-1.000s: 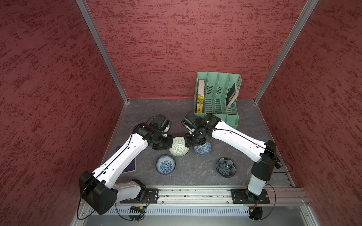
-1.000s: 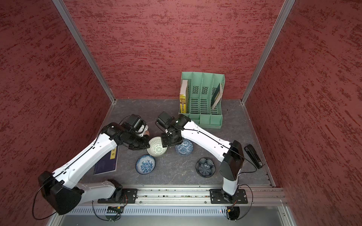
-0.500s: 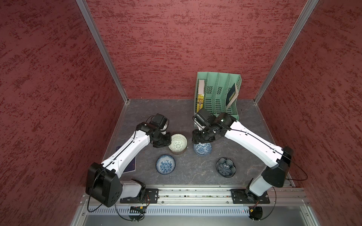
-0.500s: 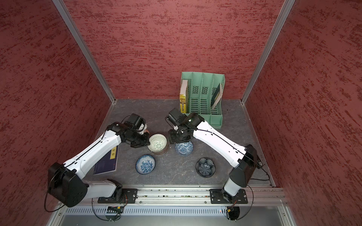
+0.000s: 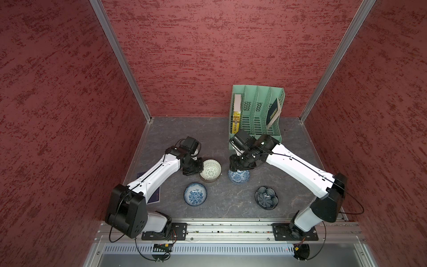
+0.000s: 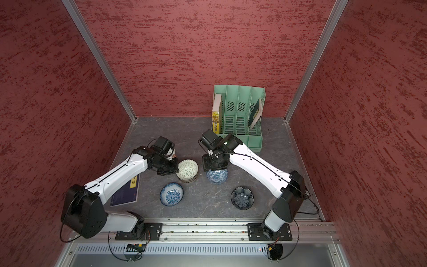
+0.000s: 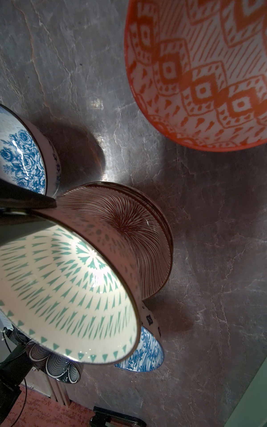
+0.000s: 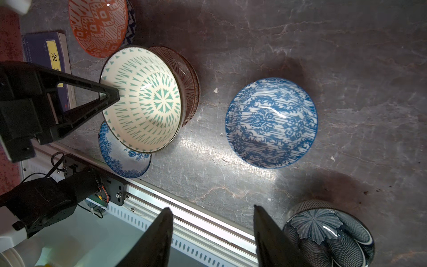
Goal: Stack the bowls
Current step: Place the bowl on the bowl.
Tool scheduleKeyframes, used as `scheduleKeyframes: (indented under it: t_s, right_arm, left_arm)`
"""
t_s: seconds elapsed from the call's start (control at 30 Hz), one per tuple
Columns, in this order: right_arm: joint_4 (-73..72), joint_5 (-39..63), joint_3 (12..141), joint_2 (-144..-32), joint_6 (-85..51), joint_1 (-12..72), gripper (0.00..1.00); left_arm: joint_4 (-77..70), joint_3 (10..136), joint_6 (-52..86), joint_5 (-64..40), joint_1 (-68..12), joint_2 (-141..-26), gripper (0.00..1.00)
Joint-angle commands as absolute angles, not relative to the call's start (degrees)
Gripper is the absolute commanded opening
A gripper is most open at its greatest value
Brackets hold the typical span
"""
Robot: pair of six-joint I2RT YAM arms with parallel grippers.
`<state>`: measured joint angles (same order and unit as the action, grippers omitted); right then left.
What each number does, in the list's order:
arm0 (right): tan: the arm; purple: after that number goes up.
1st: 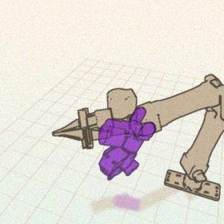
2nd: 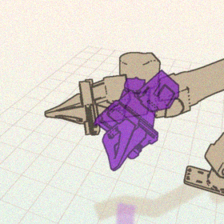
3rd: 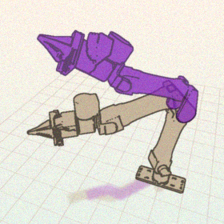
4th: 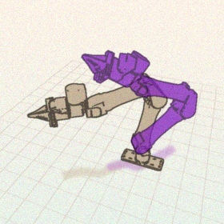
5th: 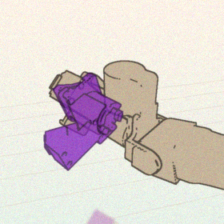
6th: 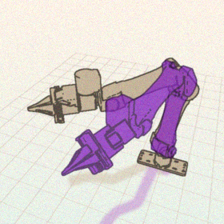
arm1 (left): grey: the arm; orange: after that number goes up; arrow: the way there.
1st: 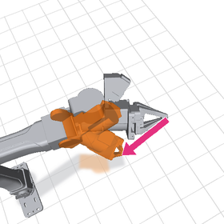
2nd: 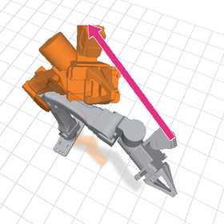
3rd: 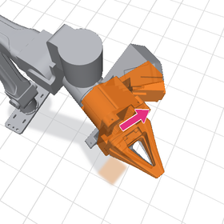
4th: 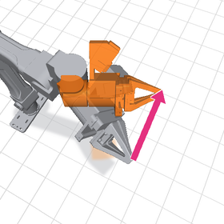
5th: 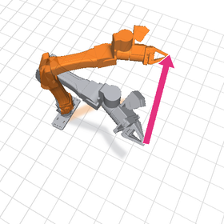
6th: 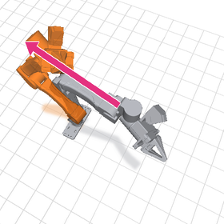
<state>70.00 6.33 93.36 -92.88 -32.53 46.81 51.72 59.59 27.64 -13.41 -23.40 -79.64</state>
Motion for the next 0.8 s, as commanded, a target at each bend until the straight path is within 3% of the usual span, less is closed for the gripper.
scheduleKeyframes:
  t_s: [0.0,0.77]
  right_arm:
    - [68.75,6.43,92.67,-90.89,-31.97,46.59,0.59]
    - [66.88,7.10,89.65,-90.08,-32.99,46.66,0.58]
  left_arm:
    - [47.85,59.40,28.13,-13.91,-22.99,-80.40,0.00]
    - [45.56,57.65,27.52,-13.36,-22.50,-82.23,0.00]
